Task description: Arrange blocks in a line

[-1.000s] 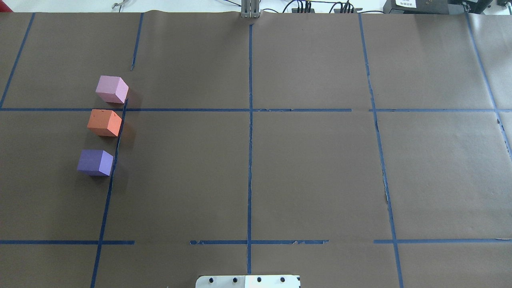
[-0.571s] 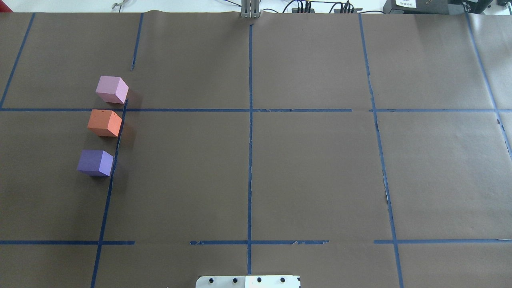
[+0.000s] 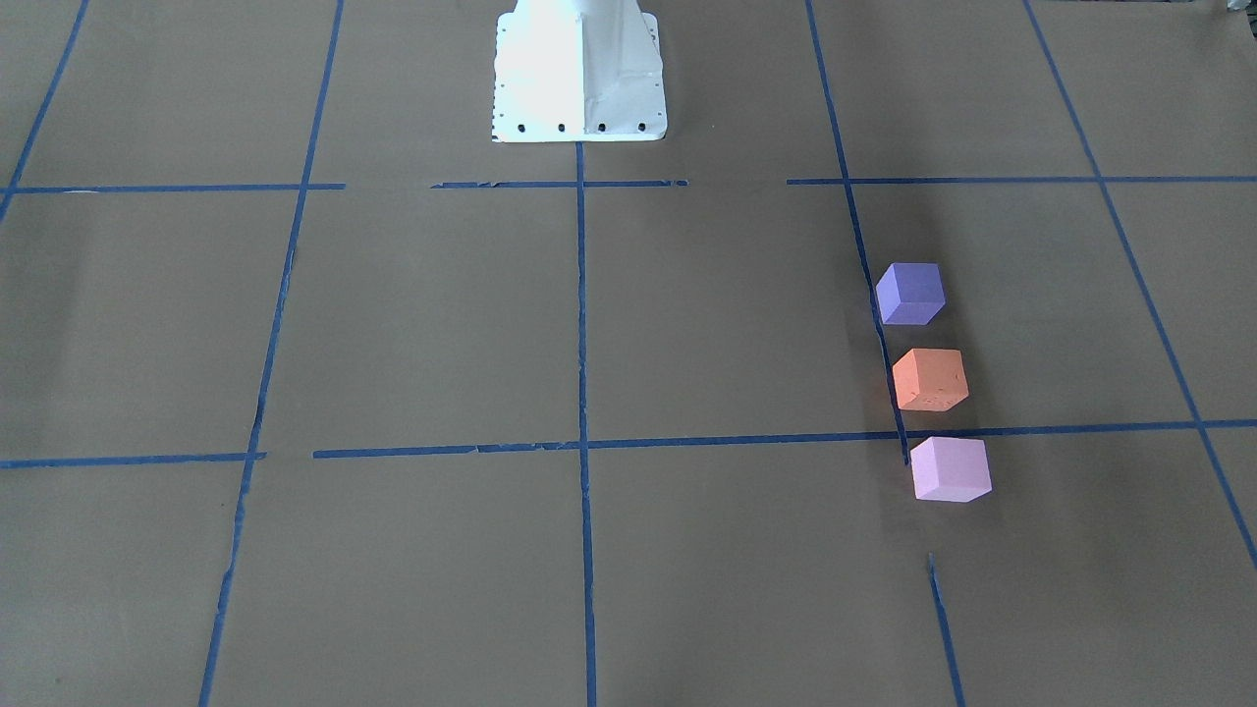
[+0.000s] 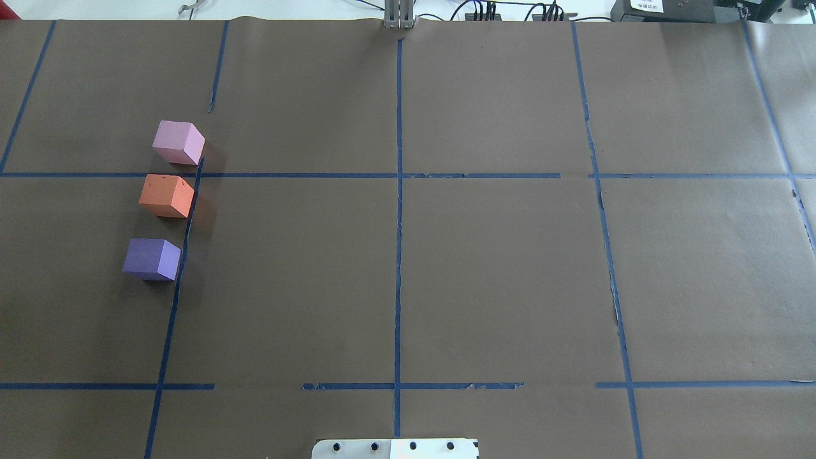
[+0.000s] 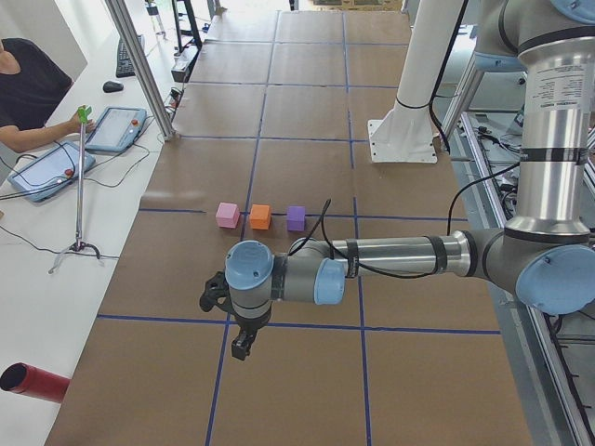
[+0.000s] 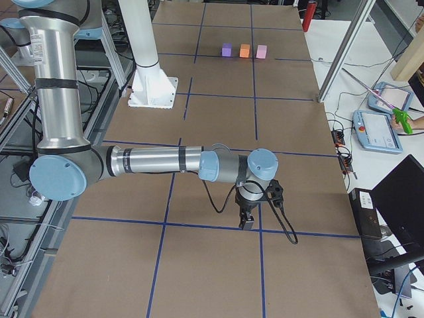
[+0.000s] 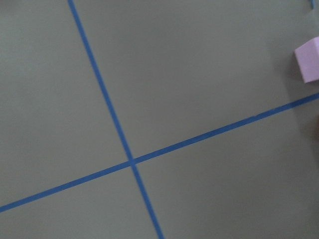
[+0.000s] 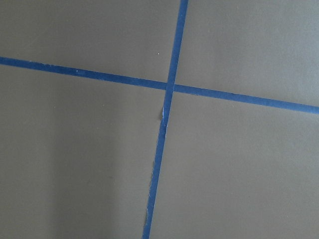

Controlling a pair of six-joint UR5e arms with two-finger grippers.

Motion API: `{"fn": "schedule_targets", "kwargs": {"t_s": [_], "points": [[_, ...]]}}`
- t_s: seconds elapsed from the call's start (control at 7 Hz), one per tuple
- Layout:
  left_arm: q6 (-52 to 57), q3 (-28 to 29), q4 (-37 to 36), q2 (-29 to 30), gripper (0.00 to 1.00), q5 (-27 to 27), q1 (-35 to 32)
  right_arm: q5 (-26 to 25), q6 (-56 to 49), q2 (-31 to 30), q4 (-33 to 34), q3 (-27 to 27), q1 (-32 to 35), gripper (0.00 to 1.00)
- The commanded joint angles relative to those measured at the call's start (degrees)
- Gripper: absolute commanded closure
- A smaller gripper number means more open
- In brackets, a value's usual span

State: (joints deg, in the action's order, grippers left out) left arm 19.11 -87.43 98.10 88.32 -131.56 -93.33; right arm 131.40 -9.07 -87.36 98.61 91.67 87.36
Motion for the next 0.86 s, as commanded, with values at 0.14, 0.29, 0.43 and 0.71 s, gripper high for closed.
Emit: {"fn": "schedule_targets", "kwargs": {"t_s": [0.14, 0.29, 0.43, 0.71], "points": [[-2.4, 0.3, 0.2, 1.0, 0.0, 0.0, 0.1, 0.0, 0.0, 0.0, 0.0, 0.0, 0.0, 0.0], [-3.4, -0.4, 0.0, 0.7, 0.0, 0.0, 0.0, 0.0, 0.0, 0.0, 0.0, 0.0, 0.0, 0.0], [-3.5, -1.3, -1.5, 0.7, 0.0, -0.1, 0.0, 0.0, -0.1, 0.0, 0.0, 0.0, 0.0, 0.0], [-3.5, -0.8, -1.6, 0.7, 0.0, -0.1, 0.0, 0.0, 0.0, 0.0, 0.0, 0.0, 0.0, 0.0]]}}
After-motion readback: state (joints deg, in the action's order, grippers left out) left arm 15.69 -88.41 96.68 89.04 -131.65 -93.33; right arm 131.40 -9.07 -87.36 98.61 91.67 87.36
